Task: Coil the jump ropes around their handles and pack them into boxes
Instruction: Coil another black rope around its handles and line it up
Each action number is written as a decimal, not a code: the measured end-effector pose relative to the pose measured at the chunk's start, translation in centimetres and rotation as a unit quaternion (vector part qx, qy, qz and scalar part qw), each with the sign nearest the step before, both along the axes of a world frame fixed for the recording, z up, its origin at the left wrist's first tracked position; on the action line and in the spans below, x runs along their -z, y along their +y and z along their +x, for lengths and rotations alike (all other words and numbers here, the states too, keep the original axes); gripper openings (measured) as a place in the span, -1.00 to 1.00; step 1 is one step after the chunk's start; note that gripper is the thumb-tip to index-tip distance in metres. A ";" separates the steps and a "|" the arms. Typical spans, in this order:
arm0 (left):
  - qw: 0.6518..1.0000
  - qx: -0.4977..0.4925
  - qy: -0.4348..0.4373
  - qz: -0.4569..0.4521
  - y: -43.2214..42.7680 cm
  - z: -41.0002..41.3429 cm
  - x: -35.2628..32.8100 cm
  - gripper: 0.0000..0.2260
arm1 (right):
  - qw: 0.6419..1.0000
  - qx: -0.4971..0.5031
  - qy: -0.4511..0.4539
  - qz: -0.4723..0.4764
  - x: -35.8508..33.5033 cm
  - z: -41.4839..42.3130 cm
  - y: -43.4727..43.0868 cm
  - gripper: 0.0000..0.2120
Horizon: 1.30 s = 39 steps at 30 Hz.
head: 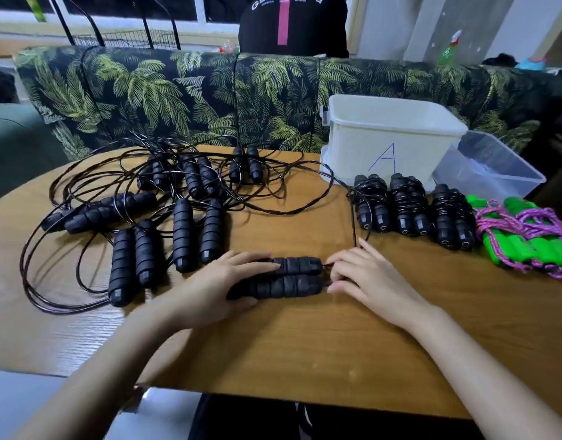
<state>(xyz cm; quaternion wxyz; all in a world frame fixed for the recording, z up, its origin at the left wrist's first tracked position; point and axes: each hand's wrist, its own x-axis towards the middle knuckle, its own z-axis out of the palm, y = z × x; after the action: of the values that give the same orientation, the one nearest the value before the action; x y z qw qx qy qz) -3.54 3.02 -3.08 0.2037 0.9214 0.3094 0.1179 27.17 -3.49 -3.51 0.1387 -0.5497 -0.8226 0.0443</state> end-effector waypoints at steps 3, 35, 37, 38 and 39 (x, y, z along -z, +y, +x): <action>0.999 0.006 -0.023 0.031 0.0 -0.1 1.1 -0.47 | 0.999 0.007 0.031 0.030 1.3 0.2 -1.6 -0.65; 0.987 -0.077 -0.080 0.117 -1.4 1.4 2.5 -0.59 | 0.947 0.177 -0.056 0.264 0.1 2.8 -3.3 -0.45; 0.985 -0.095 -0.073 0.120 -1.3 1.9 2.5 -0.59 | 0.951 0.163 -0.059 0.254 0.1 3.1 -3.3 -0.46; 0.985 -0.103 -0.068 0.123 -1.2 2.3 2.5 -0.59 | 0.956 0.152 -0.066 0.244 0.2 3.2 -3.3 -0.48; 0.984 -0.110 -0.063 0.126 -1.1 2.6 2.4 -0.58 | 0.959 0.142 -0.072 0.234 0.2 3.4 -3.4 -0.49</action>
<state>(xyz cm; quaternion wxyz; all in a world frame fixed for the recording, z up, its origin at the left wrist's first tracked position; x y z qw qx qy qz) -0.95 1.87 -5.44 0.0913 0.8906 0.3781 0.2356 30.57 -6.89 -3.73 0.2085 -0.6149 -0.7312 -0.2093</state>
